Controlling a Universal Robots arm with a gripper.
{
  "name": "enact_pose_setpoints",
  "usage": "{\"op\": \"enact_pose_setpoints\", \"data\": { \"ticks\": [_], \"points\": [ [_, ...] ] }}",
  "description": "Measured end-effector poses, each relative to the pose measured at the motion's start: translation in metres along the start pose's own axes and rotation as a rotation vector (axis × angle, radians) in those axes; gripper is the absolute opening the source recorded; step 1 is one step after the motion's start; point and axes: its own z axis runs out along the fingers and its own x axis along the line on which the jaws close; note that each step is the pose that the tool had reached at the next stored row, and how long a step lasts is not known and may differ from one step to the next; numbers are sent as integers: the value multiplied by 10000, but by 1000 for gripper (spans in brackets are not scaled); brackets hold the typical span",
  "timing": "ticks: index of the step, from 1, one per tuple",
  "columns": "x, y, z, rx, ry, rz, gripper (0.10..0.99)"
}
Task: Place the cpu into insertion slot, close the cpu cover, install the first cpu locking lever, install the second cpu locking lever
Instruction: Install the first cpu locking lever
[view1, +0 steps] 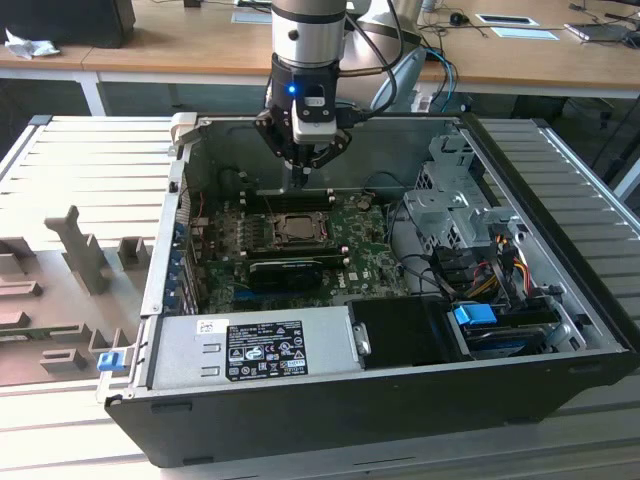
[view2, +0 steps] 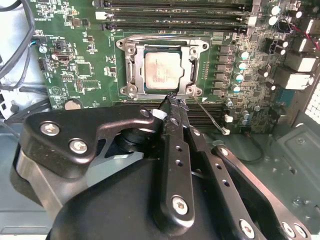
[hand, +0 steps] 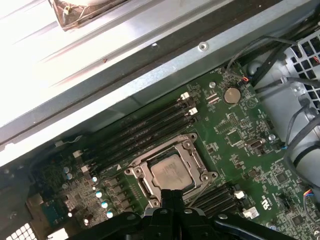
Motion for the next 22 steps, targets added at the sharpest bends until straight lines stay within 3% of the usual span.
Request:
{"op": "enact_pose_setpoints", "data": {
  "ticks": [22],
  "points": [
    [0, 0, 0, 11, 13, -1246, 106]
  ]
}}
